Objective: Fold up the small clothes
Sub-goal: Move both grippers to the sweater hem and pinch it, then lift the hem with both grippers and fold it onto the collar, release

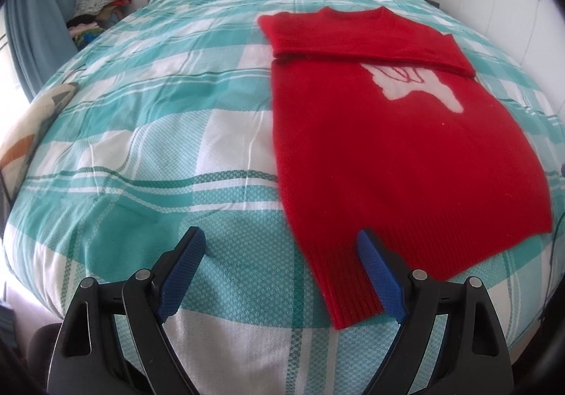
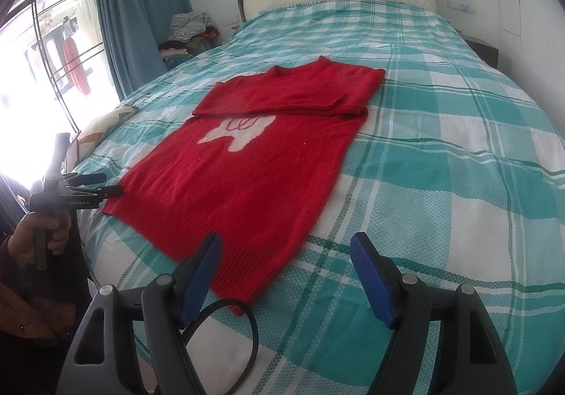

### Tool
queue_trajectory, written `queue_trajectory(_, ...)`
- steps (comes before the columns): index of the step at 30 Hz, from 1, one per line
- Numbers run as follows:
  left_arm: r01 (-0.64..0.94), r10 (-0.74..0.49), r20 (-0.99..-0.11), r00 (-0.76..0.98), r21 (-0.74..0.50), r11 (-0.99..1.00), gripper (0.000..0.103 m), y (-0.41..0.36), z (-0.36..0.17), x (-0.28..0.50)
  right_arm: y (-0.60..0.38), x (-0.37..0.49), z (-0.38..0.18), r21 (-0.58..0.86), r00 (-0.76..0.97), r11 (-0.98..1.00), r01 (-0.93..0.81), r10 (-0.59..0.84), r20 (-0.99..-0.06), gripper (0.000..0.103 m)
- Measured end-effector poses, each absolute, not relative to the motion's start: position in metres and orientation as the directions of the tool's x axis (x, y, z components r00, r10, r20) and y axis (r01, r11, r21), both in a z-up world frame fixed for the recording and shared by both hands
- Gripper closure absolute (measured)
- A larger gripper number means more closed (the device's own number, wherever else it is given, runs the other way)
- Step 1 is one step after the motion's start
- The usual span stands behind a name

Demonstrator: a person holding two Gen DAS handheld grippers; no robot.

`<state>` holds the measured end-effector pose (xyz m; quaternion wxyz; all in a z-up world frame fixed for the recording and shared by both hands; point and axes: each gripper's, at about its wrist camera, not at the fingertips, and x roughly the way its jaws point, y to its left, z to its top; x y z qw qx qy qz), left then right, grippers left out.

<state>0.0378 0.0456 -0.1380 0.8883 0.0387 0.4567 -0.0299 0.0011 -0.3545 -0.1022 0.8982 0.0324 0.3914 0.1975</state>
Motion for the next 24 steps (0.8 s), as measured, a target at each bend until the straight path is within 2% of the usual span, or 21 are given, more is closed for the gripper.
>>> queue_trajectory(3,0.103,-0.07,-0.818,0.571,-0.013,0.995,0.019,0.045,-0.142,0.034,-0.356,0.007,-0.112,0.249,0.57,0.918,-0.308,0.387,-0.725,0.029)
queue_trajectory(7,0.115,-0.114,-0.82,0.56,-0.06,0.992,0.031,0.045,-0.144,0.031,-0.363,0.01,-0.118,0.328,0.526,0.902,-0.281,0.431,-0.733,0.029)
queue_trajectory(10,0.138,-0.144,-0.821,0.553,-0.08,0.987,0.044,0.043,-0.142,0.029,-0.362,0.015,-0.127,0.417,0.458,0.873,-0.253,0.488,-0.743,0.03)
queue_trajectory(11,0.149,-0.156,-0.82,0.55,-0.087,0.985,0.051,0.042,-0.141,0.027,-0.361,0.016,-0.128,0.453,0.434,0.853,-0.257,0.521,-0.735,0.034)
queue_trajectory(13,0.163,-0.165,-0.826,0.539,-0.089,0.983,0.055,0.04,-0.141,0.027,-0.352,0.016,-0.13,0.491,0.394,0.826,-0.278,0.564,-0.726,0.039)
queue_trajectory(15,0.167,-0.165,-0.833,0.528,-0.088,0.982,0.06,0.039,-0.144,0.029,-0.342,0.022,-0.136,0.469,0.371,0.842,-0.267,0.539,-0.756,0.04)
queue_trajectory(16,0.166,-0.173,-0.836,0.521,-0.1,0.981,0.072,0.04,-0.146,0.031,-0.339,0.025,-0.14,0.466,0.361,0.848,-0.25,0.529,-0.768,0.042)
queue_trajectory(17,0.167,-0.192,-0.838,0.51,-0.122,0.978,0.079,0.042,-0.147,0.033,-0.336,0.029,-0.144,0.483,0.346,0.842,-0.24,0.539,-0.768,0.049)
queue_trajectory(18,0.168,-0.217,-0.838,0.5,-0.152,0.974,0.096,0.044,-0.148,0.034,-0.334,0.032,-0.147,0.499,0.327,0.833,-0.238,0.553,-0.767,0.057)
queue_trajectory(19,0.163,-0.238,-0.837,0.492,-0.18,0.97,0.098,0.047,-0.147,0.035,-0.332,0.034,-0.149,0.502,0.317,0.832,-0.235,0.554,-0.77,0.079)
queue_trajectory(20,0.156,-0.26,-0.832,0.491,-0.21,0.965,0.1,0.051,-0.146,0.035,-0.331,0.035,-0.148,0.498,0.318,0.835,-0.233,0.549,-0.773,0.094)
queue_trajectory(22,0.144,-0.33,-0.804,0.494,-0.299,0.943,0.1,0.062,-0.138,0.036,-0.334,0.036,-0.139,0.497,0.341,0.837,-0.231,0.548,-0.764,0.098)
queue_trajectory(24,0.132,-0.403,-0.76,0.509,-0.394,0.909,0.101,0.074,-0.126,0.043,-0.341,0.036,-0.128,0.514,0.379,0.828,-0.223,0.56,-0.737,0.098)
